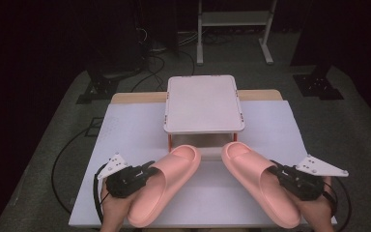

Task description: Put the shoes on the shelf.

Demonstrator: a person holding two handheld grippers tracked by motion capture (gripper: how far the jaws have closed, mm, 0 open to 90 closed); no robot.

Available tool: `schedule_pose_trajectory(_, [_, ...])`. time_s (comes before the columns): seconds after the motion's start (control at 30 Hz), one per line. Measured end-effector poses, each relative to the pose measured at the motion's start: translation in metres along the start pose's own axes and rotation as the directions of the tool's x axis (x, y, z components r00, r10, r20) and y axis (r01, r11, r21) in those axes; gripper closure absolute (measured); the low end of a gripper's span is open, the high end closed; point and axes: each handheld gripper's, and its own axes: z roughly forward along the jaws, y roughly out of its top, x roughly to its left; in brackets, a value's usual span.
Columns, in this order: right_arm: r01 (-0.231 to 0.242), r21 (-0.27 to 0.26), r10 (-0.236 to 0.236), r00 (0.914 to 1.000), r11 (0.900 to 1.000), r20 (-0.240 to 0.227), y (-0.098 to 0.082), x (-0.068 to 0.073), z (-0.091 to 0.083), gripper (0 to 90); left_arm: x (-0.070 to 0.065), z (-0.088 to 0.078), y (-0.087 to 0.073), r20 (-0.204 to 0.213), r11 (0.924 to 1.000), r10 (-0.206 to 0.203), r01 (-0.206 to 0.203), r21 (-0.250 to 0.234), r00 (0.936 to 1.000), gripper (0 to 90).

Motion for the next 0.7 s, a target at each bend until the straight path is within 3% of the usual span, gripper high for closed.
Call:
schedule_pose_trajectory(0.27, [-0.004,-0.031,0.004,1.0000,1.000,-0.004,0.013,0.004,-0.008,81.8,-0.006,-0.002,0.018,0.045,1.0000,0.008,-0.007,-0.005,0.9989,74.6])
schedule_pose_trajectory(0.7, [0.025,-0.058,-0.025,0.9997,0.998,-0.006,0.044,0.008,-0.015,81.7,-0.013,-0.004,0.051,0.077,0.9987,0.048,-0.047,-0.018,0.9959,74.6])
